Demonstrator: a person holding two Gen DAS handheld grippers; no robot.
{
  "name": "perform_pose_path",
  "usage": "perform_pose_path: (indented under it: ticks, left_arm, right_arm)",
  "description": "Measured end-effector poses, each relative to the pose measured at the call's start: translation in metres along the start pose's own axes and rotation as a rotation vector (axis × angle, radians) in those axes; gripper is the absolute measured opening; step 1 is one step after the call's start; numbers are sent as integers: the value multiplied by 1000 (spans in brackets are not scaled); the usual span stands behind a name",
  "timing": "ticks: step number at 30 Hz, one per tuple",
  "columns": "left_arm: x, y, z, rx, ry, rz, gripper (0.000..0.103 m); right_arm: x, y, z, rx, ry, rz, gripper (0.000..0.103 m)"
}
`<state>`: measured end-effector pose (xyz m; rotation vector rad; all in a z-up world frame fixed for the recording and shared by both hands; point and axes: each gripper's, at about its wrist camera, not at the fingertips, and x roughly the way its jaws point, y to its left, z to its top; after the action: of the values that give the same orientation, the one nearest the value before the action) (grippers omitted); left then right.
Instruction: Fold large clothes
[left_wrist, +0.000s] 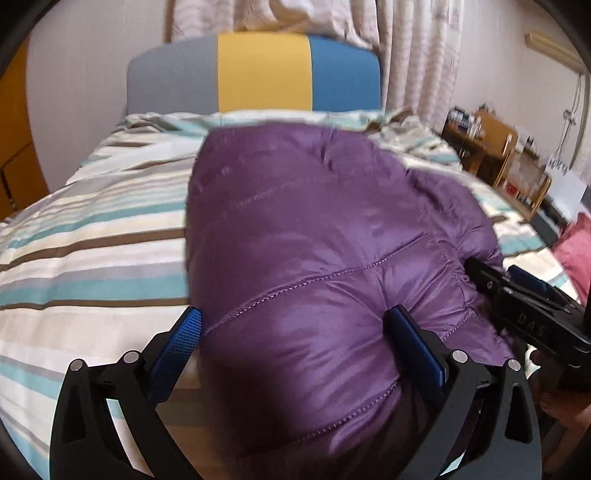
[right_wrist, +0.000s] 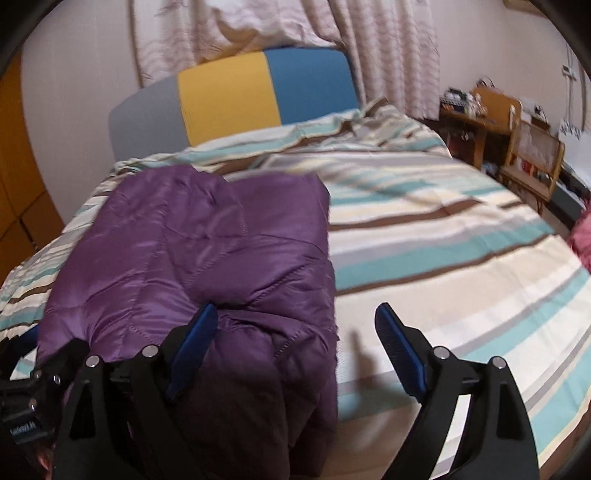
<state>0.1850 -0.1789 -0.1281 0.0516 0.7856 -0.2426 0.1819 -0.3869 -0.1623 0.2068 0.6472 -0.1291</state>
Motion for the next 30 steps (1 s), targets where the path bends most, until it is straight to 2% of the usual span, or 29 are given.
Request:
perform_pose_path:
  ticks: [4,10,12,17,22,26,30]
  left_arm:
    - [15,-14,-1,82,18,60,100]
    - [19,-7,-2,65,18,31,100]
    - [15,-4,-1,45,13,12,100]
    - [-5,20,-1,-89,15,-97,100]
    - [-19,33,0,-140,-32,-91,100]
    - [-1,33,-6,-95,49,-85,100]
    - [8,44,-9,-158,104,-142,100]
  right_arm:
    - [17,0,0,-8,54,-32,87]
    - [21,3,-3,-31,54,-62,89]
    - [22,3,-3,-33,49,-64,90]
    - [18,3,-5,-32,29,-68,91]
    - [13,4,-5,-31,21,-65,92]
    - [4,-3,-12,-2,29,-42,92]
    - [8,-14,-11,38,68,-1,92]
